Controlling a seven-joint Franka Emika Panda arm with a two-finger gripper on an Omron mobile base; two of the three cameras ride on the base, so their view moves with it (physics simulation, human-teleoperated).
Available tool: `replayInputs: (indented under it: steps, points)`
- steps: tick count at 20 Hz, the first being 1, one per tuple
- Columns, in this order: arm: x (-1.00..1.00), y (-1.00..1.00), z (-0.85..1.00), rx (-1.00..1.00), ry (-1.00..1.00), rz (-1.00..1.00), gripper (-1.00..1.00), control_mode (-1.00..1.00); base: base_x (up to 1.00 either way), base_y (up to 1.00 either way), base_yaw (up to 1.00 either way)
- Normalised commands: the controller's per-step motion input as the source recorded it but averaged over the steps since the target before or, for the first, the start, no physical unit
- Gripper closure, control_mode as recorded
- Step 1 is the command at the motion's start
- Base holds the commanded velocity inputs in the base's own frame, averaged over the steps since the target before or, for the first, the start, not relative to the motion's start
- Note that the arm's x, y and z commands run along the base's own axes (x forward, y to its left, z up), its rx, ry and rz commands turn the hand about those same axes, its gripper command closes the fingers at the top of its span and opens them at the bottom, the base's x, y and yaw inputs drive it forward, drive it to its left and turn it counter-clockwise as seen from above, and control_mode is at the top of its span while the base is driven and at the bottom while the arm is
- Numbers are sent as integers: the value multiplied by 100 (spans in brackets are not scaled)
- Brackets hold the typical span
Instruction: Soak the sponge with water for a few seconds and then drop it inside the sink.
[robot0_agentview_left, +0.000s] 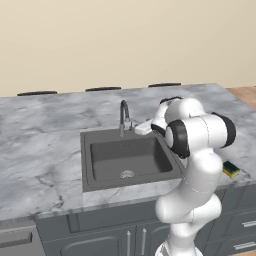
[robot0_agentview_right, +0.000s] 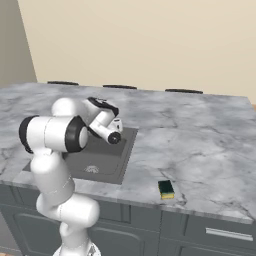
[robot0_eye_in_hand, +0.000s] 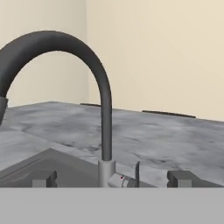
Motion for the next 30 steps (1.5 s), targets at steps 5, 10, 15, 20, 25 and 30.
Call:
replayInputs:
  steps: [5,10,15,20,25,30]
  points:
    - [18,0,-12,0,0,0,-100,-100,0,0,0]
    - [15,5,-14,0,0,0,-100,-100,0,0,0]
    - [15,14,-15,0,0,0,-100,-100,0,0,0]
    - [18,5,-15,0,0,0,-100,-100,0,0,0]
    - [30,0,-20,0,0,0,-100,-100,0,0,0]
    - [33,0,-26,0,0,0,-100,-100,0,0,0]
